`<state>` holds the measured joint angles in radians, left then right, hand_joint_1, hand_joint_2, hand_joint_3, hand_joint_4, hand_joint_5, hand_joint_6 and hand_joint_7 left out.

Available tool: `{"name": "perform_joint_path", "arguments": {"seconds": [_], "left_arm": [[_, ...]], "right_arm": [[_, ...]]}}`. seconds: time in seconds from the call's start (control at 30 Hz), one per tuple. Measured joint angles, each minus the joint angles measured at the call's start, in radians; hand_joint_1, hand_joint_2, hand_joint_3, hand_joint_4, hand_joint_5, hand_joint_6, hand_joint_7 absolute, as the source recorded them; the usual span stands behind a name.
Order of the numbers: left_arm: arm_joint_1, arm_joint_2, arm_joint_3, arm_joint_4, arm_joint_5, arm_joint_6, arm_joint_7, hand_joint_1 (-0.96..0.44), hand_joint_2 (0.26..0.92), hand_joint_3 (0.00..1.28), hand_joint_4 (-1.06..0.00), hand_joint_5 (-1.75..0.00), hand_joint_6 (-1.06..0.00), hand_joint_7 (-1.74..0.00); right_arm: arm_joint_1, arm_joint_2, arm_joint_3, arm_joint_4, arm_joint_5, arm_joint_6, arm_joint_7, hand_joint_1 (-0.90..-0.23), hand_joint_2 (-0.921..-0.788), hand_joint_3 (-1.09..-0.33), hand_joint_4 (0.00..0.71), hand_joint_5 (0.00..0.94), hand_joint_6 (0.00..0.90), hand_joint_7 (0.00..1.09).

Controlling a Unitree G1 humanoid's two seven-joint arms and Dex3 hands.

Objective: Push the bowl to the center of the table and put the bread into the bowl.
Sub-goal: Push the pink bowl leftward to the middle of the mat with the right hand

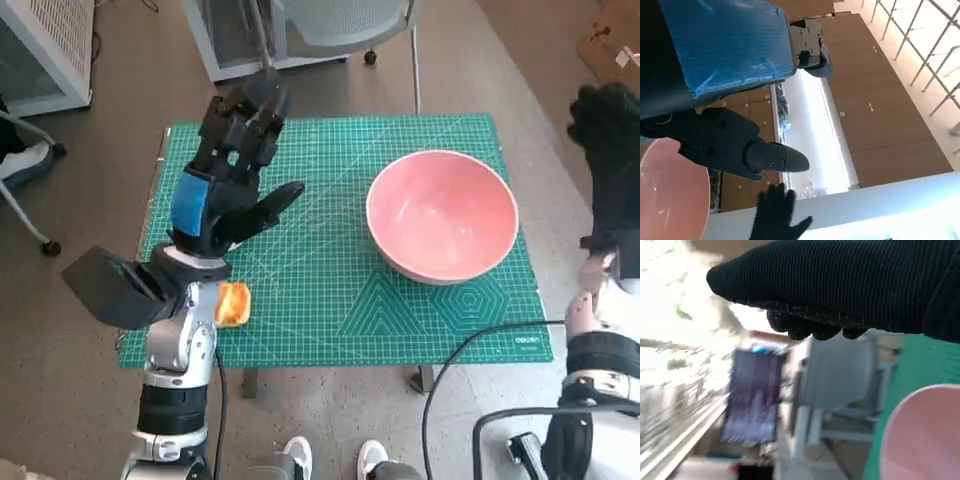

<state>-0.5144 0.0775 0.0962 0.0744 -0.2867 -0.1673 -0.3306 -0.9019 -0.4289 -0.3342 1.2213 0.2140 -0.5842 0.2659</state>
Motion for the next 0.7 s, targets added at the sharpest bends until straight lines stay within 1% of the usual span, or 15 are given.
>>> {"name": "perform_joint_path", "arguments": {"seconds": [0.17,0.3,0.47,0.53,0.7], "left_arm": [[-0.001,0.001,0.0,0.004,0.0,0.0,-0.001,-0.41,0.921,0.18,-0.1,-0.04,0.0,-0.62],[-0.002,0.002,0.0,0.005,0.0,0.0,-0.002,-0.41,0.921,0.18,-0.1,-0.04,0.0,-0.62],[-0.003,0.005,0.001,0.005,0.0,0.0,-0.004,-0.41,0.921,0.18,-0.1,-0.04,0.0,-0.61],[-0.004,0.005,0.001,0.005,0.0,0.0,-0.004,-0.41,0.921,0.18,-0.1,-0.03,0.0,-0.61],[-0.005,0.008,0.002,0.005,0.0,0.0,-0.006,-0.4,0.921,0.18,-0.1,-0.03,0.0,-0.6]], "right_arm": [[0.001,0.006,0.003,0.028,-0.019,0.049,-0.026,-0.57,-0.921,-0.755,0.205,0.006,0.279,0.0],[0.001,0.018,0.001,0.045,-0.021,0.1,-0.031,-0.57,-0.921,-0.754,0.213,0.009,0.282,0.0],[0.003,0.047,0.002,0.055,-0.022,0.143,-0.034,-0.57,-0.921,-0.757,0.218,0.009,0.292,0.01],[0.005,0.059,0.004,0.058,-0.026,0.153,-0.038,-0.553,-0.921,-0.764,0.223,0.01,0.306,0.02],[0.007,0.093,0.02,0.07,-0.053,0.184,-0.068,-0.549,-0.921,-0.765,0.234,0.012,0.331,0.03]]}}
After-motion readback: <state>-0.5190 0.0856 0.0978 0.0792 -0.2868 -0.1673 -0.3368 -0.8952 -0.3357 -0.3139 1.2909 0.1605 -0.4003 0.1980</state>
